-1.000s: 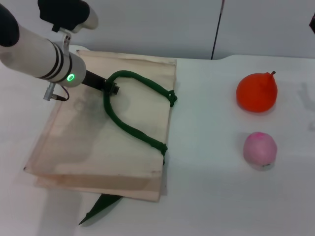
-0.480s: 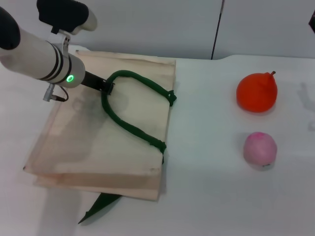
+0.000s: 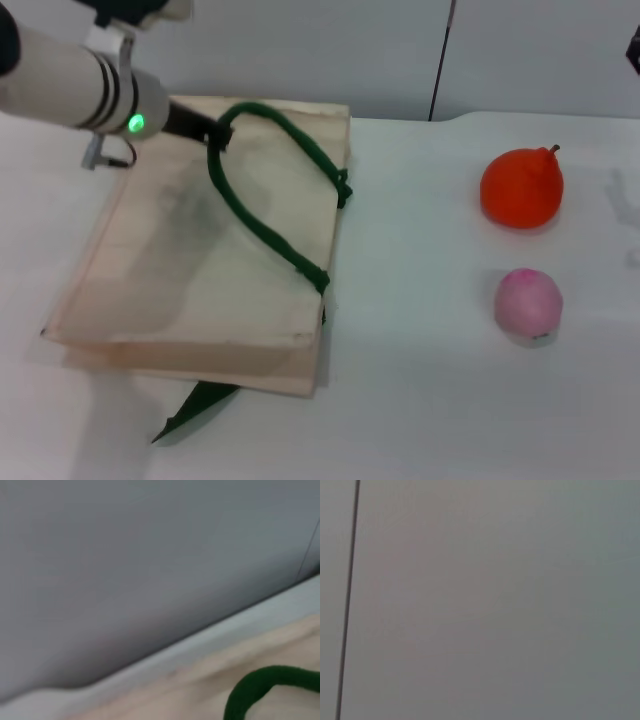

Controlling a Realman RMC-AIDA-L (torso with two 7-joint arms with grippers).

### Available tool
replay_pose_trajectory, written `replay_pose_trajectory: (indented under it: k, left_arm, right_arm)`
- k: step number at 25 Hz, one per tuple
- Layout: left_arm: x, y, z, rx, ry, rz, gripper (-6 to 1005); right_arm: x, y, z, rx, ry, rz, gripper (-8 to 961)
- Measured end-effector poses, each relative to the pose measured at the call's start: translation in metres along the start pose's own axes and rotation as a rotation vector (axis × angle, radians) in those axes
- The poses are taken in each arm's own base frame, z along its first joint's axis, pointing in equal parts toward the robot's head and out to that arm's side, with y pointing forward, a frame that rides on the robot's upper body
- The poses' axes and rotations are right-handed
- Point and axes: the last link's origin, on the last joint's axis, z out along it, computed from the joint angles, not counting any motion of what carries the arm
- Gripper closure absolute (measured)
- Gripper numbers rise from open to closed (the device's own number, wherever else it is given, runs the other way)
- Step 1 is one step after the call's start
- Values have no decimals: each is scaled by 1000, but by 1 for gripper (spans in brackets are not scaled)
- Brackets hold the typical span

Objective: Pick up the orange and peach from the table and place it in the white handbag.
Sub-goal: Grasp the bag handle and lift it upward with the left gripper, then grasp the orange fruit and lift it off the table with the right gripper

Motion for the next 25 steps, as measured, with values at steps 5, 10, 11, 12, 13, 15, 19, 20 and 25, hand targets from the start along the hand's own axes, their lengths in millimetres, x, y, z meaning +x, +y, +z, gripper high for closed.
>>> replay_pose_trajectory:
  k: [5, 10, 11, 12, 13, 15, 19, 20, 25]
  left_arm:
    - [25, 11, -44, -11, 118, 75, 868]
    - [46, 25, -90, -17, 201, 124, 869]
    - [49, 27, -99, -17, 212, 132, 869]
    - [52, 29, -107, -17, 223, 141, 869]
    - [53, 31, -114, -15, 232, 149, 869]
    - [58, 34, -131, 2, 261, 172, 870]
    - [62, 37, -156, 52, 286, 202, 870]
    - [64, 37, -161, 66, 289, 207, 870]
    - [66, 35, -185, 119, 295, 222, 870]
  right_arm:
    - [5, 9, -1, -44, 79, 34, 100]
    - [8, 10, -4, -60, 117, -15, 98]
    - [9, 11, -7, -65, 124, -27, 98]
    - [9, 13, -9, -73, 132, -32, 98]
    - [10, 14, -12, -82, 145, -36, 98]
    - [9, 18, -17, -110, 182, -30, 97]
    - [2, 23, -24, -163, 238, -24, 96]
    - [-2, 26, -27, -184, 250, -25, 95]
    - [-20, 40, -33, -290, 299, -31, 94]
